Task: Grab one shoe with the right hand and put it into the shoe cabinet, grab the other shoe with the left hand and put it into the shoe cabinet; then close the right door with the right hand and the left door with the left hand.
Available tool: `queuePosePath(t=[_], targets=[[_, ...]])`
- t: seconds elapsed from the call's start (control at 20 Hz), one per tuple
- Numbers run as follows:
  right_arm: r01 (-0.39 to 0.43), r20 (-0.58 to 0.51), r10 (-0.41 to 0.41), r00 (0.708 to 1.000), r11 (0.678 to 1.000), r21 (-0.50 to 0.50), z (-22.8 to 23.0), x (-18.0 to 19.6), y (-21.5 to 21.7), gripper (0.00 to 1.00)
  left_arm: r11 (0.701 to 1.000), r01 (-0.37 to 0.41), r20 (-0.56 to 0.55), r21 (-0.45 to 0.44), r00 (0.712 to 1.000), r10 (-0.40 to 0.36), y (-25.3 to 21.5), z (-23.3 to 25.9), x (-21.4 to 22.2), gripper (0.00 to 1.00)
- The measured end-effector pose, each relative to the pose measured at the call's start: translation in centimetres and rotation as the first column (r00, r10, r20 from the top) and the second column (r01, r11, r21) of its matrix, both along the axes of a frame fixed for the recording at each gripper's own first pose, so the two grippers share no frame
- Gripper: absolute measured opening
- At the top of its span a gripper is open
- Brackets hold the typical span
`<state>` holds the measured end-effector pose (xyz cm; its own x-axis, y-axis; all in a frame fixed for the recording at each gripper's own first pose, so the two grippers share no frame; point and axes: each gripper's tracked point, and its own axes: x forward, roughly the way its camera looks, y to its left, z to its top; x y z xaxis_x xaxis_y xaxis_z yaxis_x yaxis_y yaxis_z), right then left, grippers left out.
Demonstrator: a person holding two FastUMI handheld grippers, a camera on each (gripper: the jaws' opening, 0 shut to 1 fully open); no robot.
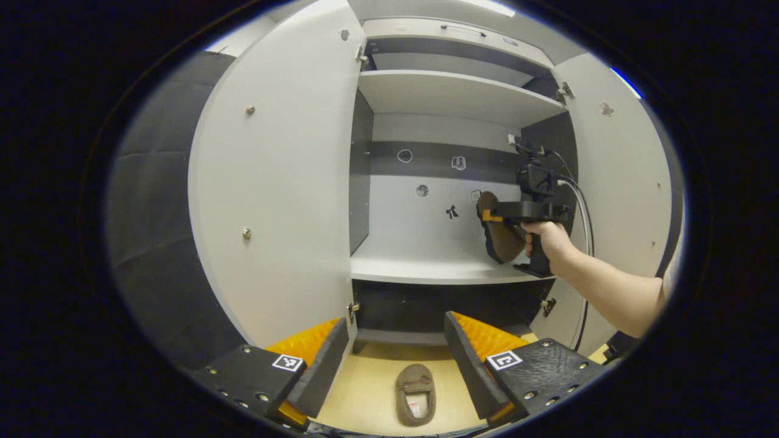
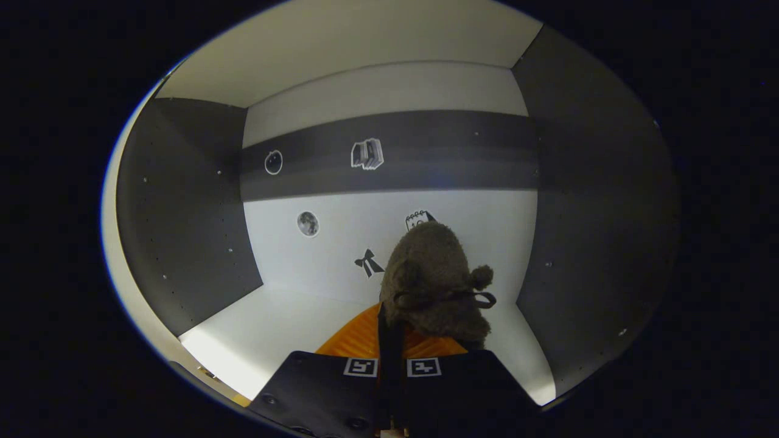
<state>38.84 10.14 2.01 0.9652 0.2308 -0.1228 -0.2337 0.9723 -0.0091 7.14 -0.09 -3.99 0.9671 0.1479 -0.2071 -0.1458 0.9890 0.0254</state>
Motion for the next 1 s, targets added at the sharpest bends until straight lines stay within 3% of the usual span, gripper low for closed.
queuePosePath(t=[0.1,0.2,0.3,0.4,0.8,0.9,0.95,1.0], targets=[[0.011,0.0,-0.011,1.0,1.0,0.009,-0.3,0.5,0.1,0.02,1.0,-0.023,0.002,0.012,1.0,0.023,0.3,0.3,0.3,0.93],[0.02,-0.007,-0.02,1.0,1.0,0.014,-0.6,1.2,0.0,0.1,0.999,-0.041,0.007,0.027,0.999,0.041,0.4,0.5,0.1,0.93],[0.02,-0.049,-0.017,0.999,0.998,0.059,-1.3,1.7,0.2,0.1,0.997,-0.051,0.001,0.053,0.999,0.051,0.4,0.4,0.0,0.92],[0.043,-0.113,-0.035,0.993,0.996,0.075,-2.5,2.1,-0.2,0.19,0.995,-0.064,-0.009,0.075,0.998,0.065,0.5,0.2,-0.1,0.92],[0.036,-0.128,-0.025,0.991,0.996,0.082,-1.5,-0.2,-0.9,0.23,0.997,-0.036,-0.003,0.072,0.999,0.036,-0.7,0.2,-0.1,0.93],[0.041,-0.104,-0.033,0.994,0.997,0.067,-0.6,-1.2,-1.1,0.48,0.998,-0.012,0.004,0.068,1.0,0.011,-1.0,0.1,-0.2,0.93],[0.037,-0.094,-0.031,0.995,0.998,0.059,-0.2,-1.8,-1.1,0.53,0.998,0.003,0.006,0.064,1.0,-0.004,-1.1,0.0,-0.1,0.93],[0.039,-0.089,-0.035,0.995,0.998,0.05,0.3,-2.7,-1.3,0.5,0.998,0.018,0.008,0.059,1.0,-0.018,-1.1,-0.3,-0.2,0.93]])
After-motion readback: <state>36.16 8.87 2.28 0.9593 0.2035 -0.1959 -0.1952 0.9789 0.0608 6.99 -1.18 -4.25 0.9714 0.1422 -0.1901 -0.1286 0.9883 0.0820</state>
